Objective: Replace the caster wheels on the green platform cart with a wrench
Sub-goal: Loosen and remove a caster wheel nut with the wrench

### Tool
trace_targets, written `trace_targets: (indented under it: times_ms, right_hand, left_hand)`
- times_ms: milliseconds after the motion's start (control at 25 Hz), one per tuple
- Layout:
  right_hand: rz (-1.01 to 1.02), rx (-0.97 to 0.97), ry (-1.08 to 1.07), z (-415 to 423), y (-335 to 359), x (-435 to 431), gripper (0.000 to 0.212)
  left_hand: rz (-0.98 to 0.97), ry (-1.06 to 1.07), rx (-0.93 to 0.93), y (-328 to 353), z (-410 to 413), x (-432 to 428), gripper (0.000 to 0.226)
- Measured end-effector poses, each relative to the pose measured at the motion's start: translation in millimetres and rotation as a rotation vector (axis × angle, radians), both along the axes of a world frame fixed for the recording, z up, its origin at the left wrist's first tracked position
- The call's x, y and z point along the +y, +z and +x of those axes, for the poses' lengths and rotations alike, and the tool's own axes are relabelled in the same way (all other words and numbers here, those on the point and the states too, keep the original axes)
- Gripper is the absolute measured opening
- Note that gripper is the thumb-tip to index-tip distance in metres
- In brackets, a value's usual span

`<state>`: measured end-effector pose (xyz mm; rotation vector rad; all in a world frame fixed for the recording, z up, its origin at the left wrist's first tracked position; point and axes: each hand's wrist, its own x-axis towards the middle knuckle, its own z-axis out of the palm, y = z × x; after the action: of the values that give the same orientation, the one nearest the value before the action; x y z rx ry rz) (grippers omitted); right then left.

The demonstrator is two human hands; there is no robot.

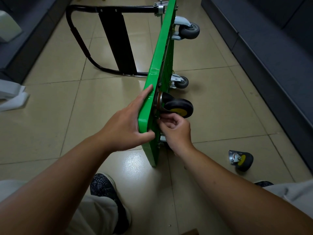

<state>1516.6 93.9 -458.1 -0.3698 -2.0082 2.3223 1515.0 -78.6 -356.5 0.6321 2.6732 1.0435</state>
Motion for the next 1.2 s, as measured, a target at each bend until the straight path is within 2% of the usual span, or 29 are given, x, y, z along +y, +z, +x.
trace_targets:
  times_ms: [160, 320, 600, 840, 1200]
  right_hand:
    - [0.077, 0.002, 0.028, 4.7, -9.1, 5.4, 0.019]
    - [0.135, -0.096, 0.032, 13.2, -30.0, 14.3, 0.019]
    - [0.358, -0.441, -0.015, 30.9, -125.8, 40.2, 0.021]
    - [0.531, -0.668, 0.069, 64.8, -213.4, 76.3, 0.021]
    - [0.448, -0.819, -0.046, 77.1, -248.5, 109.3, 0.028]
  left_hand:
    - [0.014, -0.001, -0.007, 0.7, 0.8, 0.5, 0.114]
    - [0.042, -0.014, -0.031, 0.0, 0.7, -2.0, 0.11]
    - [0.019, 0.051, 0.045, -5.5, 3.5, 1.1, 0.094]
    - [0.065, 0.08, 0.051, -9.5, 3.3, 4.2, 0.09]
    - [0.108, 0.088, 0.05, -6.9, 1.8, 5.6, 0.093]
